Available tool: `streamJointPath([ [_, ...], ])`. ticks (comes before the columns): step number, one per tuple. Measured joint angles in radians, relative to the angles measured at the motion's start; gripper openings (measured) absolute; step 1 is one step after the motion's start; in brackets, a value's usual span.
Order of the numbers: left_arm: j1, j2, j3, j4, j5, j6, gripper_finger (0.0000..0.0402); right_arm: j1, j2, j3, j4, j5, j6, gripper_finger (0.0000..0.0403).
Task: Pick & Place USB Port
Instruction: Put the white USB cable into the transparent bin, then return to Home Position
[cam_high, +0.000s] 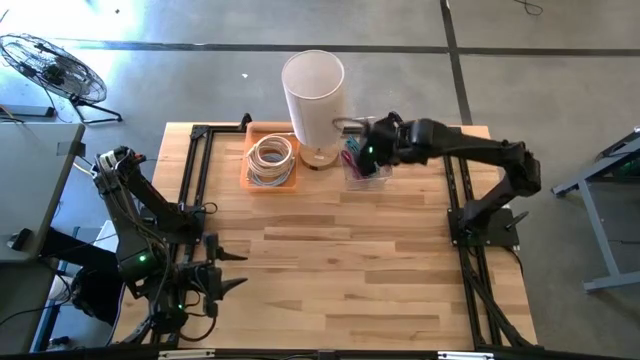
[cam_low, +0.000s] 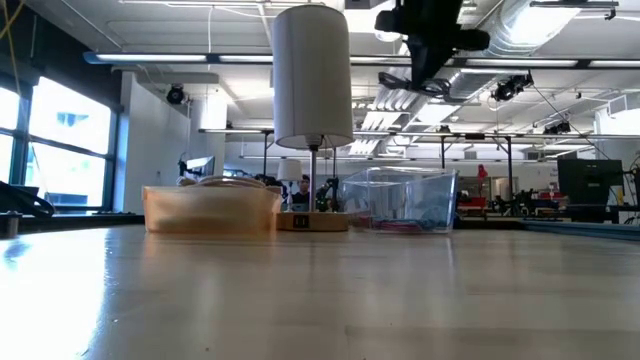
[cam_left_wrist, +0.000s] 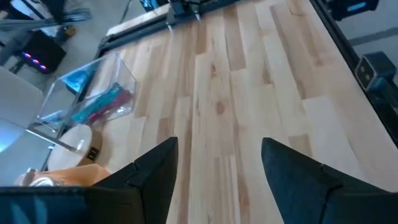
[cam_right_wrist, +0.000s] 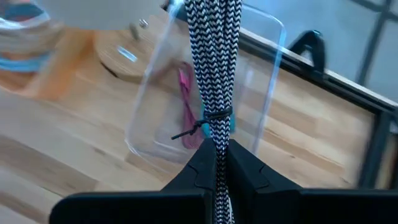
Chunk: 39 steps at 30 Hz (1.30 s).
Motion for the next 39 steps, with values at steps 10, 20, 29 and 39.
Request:
streamJointPath([
  [10,0.000,0.000,0.000,-0.011,0.011,0.001,0.0225,-0.128,0.027,0.000,0.042,-0.108,-0.086,0.0035],
  [20,0.000,0.000,0.000,-0.055,0.006,0.002,0.0225,-0.160,0.087,0.001,0.068,-0.073,-0.152,0.0115],
  [29,0.000,-0.012,0.000,-0.089,0.033,0.009,0.0225,-0.156,0.044,0.002,0.253,-0.552,-0.350,0.0141],
  [39,0.000,-0.112,0.000,-0.138,-0.004,0.121,0.0225,-0.052,0.013,0.004,0.292,-0.750,-0.354,0.0141],
])
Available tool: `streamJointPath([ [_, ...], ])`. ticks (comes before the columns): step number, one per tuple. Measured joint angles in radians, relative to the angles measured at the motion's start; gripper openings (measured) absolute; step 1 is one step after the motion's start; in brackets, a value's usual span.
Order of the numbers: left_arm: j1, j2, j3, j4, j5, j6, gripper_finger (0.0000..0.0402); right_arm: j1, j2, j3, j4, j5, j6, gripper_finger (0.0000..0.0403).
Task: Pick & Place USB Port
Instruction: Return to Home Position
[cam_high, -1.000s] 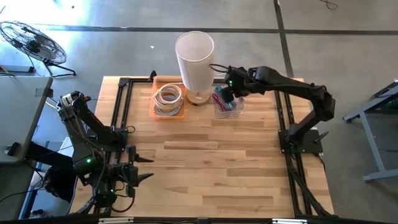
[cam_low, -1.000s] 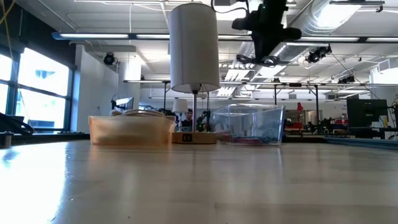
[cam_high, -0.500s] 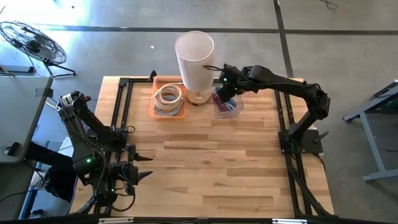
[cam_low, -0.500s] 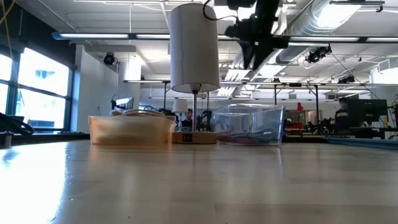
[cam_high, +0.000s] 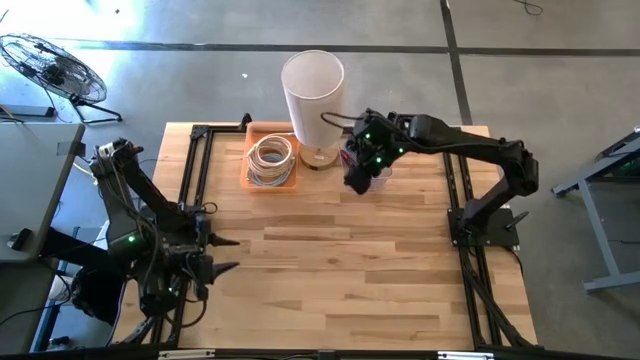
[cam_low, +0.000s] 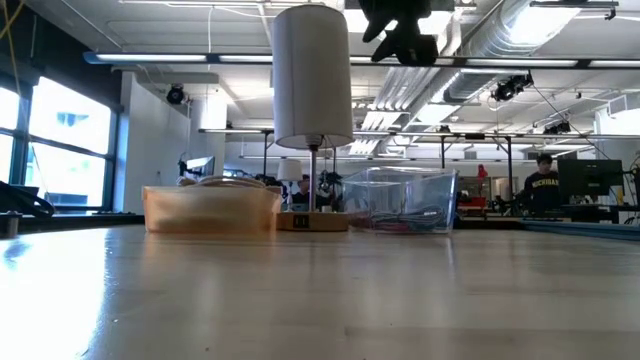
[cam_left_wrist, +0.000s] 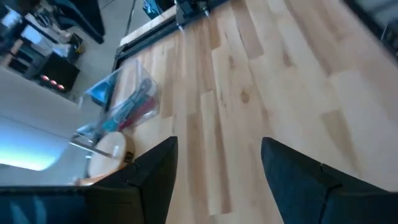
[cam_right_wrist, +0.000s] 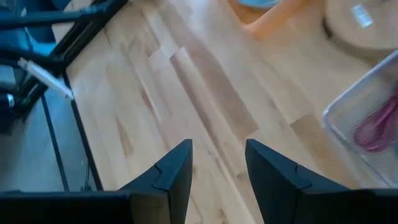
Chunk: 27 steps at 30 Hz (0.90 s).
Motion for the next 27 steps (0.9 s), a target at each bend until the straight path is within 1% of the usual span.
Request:
streamJointPath([
  [2,0.000,-0.008,0.000,-0.020,-0.012,0.041,0.0225,0.017,0.000,-0.001,-0.005,0.000,-0.004,0.0139],
  [6,0.018,-0.009,0.000,-0.042,-0.097,0.120,0.0225,0.034,-0.008,-0.001,-0.027,0.001,-0.018,0.0125],
  [8,0.048,-0.010,0.000,-0.045,-0.100,0.151,0.0223,0.035,-0.020,-0.002,-0.047,0.001,-0.040,0.0111],
  [10,0.086,-0.015,0.000,-0.051,-0.093,0.190,0.0211,0.035,-0.039,-0.002,-0.073,0.006,-0.072,0.0089],
  [12,0.131,-0.021,0.000,-0.052,-0.076,0.255,0.0183,0.035,-0.066,-0.002,-0.101,0.035,-0.116,0.0059],
  [13,0.154,-0.026,0.000,-0.051,-0.060,0.294,0.0163,0.035,-0.082,-0.002,-0.111,0.051,-0.135,0.0039],
  [14,0.176,-0.029,0.000,-0.052,-0.047,0.335,0.0138,0.035,-0.099,-0.002,-0.122,0.063,-0.157,0.0021],
  [15,0.200,-0.034,0.000,-0.051,-0.035,0.375,0.0109,0.035,-0.118,-0.002,-0.129,0.080,-0.178,0.0011],
  [17,0.249,-0.052,0.000,-0.051,-0.019,0.444,0.0043,0.035,-0.159,-0.002,-0.140,0.127,-0.210,0.0010],
  [18,0.273,-0.064,0.000,-0.050,-0.008,0.473,0.0023,0.035,-0.184,-0.002,-0.147,0.151,-0.224,0.0011],
  [19,0.301,-0.078,0.000,-0.050,-0.004,0.492,0.0015,0.035,-0.208,-0.002,-0.153,0.177,-0.239,0.0008],
  [21,0.352,-0.113,0.000,-0.045,-0.002,0.535,0.0015,0.035,-0.260,-0.002,-0.162,0.228,-0.277,0.0003],
  [23,0.403,-0.161,0.000,-0.043,0.011,0.591,0.0006,0.035,-0.316,-0.002,-0.164,0.269,-0.322,0.0003],
  [27,0.492,-0.296,0.000,-0.031,0.039,0.653,0.0003,0.033,-0.440,-0.002,-0.166,0.294,-0.418,0.0001],
])
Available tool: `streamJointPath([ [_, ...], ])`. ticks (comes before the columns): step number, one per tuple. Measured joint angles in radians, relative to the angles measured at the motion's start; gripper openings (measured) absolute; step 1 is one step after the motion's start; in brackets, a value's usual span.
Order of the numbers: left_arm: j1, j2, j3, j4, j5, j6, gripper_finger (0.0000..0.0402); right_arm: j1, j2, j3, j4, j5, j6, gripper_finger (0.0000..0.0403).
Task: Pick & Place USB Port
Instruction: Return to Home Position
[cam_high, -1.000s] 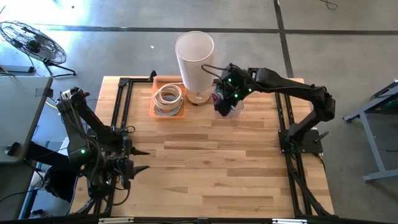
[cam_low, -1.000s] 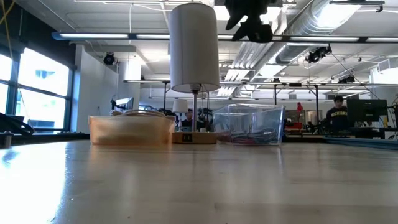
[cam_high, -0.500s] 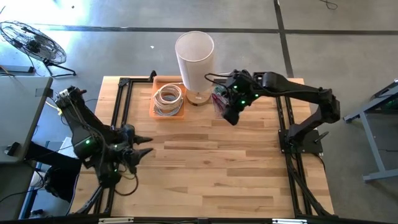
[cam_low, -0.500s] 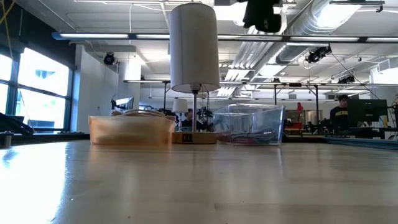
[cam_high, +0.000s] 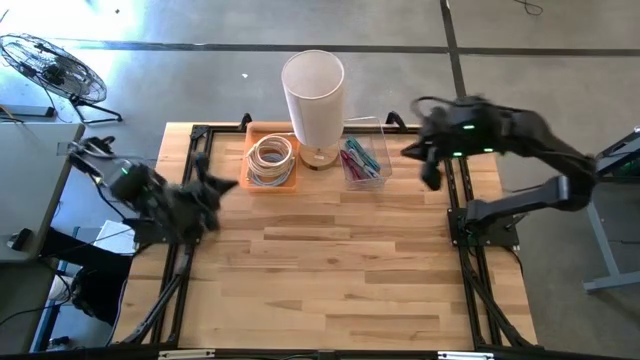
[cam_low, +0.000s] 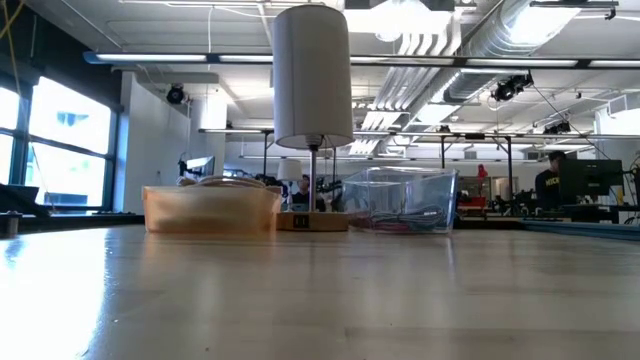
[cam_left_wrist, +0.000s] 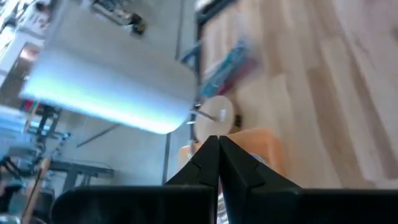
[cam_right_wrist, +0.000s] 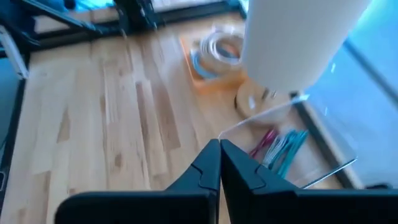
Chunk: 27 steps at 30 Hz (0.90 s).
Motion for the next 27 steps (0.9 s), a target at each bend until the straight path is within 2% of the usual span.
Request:
streamJointPath([
  [4,0.049,-0.148,0.000,0.019,0.009,0.024,0.0002,0.000,-0.124,0.000,-0.008,-0.008,-0.081,0.0001],
  [9,0.052,-0.302,0.001,0.051,0.022,0.021,0.0001,0.000,-0.270,0.000,-0.033,-0.087,-0.163,0.0000],
  [14,0.052,-0.366,-0.032,0.067,-0.060,0.041,0.0001,0.000,-0.406,-0.001,-0.086,-0.091,-0.197,0.0000],
  [20,0.051,-0.432,-0.193,0.107,-0.094,0.043,0.0000,0.000,-0.611,-0.117,-0.094,-0.091,-0.190,0.0000],
  [27,0.051,-0.607,-0.438,0.322,-0.029,0.037,0.0000,0.001,-0.875,-0.363,-0.035,-0.086,-0.122,0.0000],
])
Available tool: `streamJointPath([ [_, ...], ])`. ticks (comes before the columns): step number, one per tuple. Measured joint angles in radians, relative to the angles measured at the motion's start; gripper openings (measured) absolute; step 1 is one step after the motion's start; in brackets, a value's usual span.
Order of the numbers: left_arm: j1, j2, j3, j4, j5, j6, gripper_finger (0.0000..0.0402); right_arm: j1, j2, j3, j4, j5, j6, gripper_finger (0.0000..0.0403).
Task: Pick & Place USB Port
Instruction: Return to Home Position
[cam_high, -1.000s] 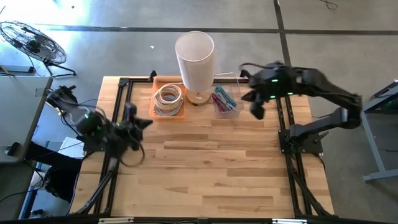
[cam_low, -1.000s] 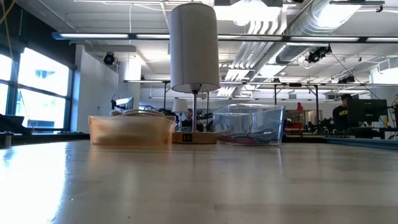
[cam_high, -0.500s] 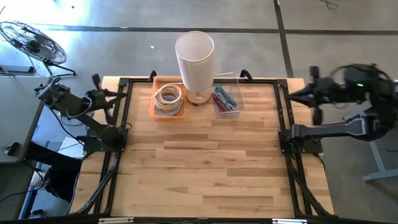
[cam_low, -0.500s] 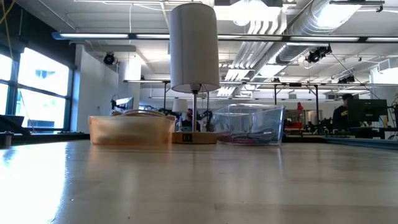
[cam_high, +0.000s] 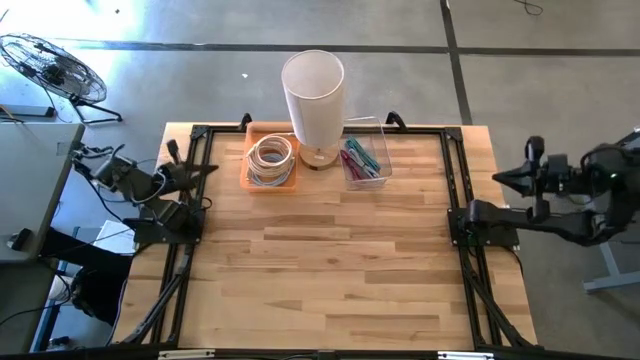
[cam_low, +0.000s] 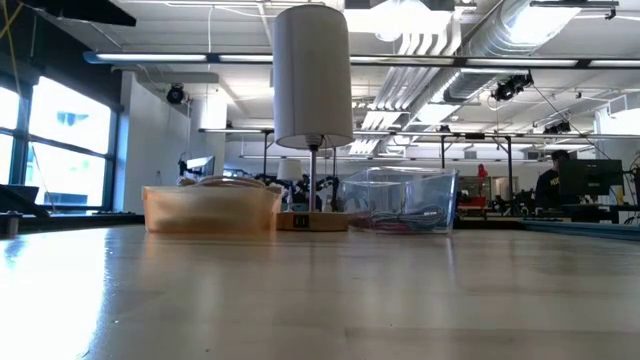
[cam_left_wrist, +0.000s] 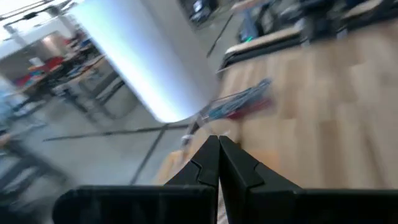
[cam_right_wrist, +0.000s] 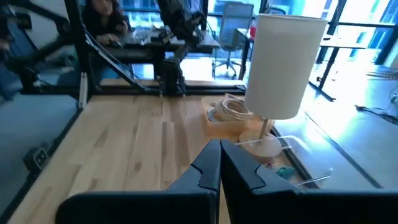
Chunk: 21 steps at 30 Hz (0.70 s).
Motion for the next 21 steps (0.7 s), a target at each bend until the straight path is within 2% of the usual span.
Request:
streamJointPath([
  [5,0.000,-0.098,-0.134,0.175,0.102,0.078,0.0000,0.017,-0.146,-0.221,0.143,-0.074,0.067,0.0000],
  [8,0.000,-0.137,-0.185,0.244,0.198,0.125,0.0000,0.041,-0.194,-0.362,0.259,-0.101,0.098,0.0000],
  [13,0.000,-0.190,-0.239,0.265,0.315,0.137,0.0000,0.081,-0.208,-0.588,0.509,-0.174,0.106,0.0000],
  [21,0.000,-0.284,-0.337,0.271,0.367,0.127,0.0000,0.096,-0.209,-0.833,0.866,-0.207,0.174,0.0000],
])
